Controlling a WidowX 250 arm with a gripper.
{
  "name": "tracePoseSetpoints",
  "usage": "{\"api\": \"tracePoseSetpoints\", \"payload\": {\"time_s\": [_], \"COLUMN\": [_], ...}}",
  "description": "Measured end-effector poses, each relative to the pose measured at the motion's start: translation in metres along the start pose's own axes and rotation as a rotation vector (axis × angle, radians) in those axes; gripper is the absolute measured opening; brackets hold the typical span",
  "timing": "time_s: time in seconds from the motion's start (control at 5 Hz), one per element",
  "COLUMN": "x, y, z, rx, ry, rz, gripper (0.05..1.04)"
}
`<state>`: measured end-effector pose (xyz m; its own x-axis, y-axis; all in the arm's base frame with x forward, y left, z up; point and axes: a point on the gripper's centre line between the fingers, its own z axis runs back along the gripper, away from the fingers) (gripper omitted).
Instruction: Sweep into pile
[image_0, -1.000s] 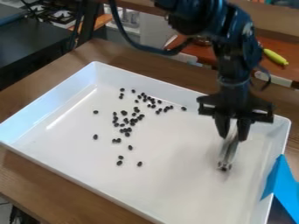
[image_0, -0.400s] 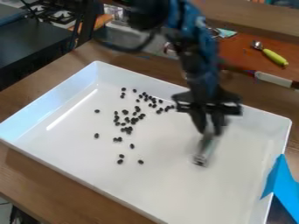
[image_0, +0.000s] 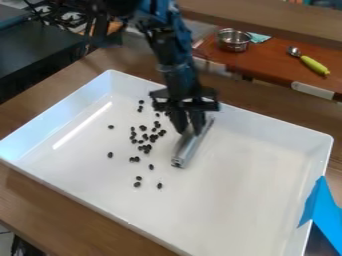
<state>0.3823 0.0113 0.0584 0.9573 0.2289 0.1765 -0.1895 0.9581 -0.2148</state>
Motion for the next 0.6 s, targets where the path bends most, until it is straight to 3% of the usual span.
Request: {"api": "tracePoseSetpoints", "payload": {"time_s": [0.4,0.6], "x": [0.007,0.003], "y": [0.068,0.107], "z": [0.014,0.025], "rx": [0.038,0.086], "ry": [-0.036,-0.055], "rz": [0.047,0.042], "gripper": [0.314,0.314]}}
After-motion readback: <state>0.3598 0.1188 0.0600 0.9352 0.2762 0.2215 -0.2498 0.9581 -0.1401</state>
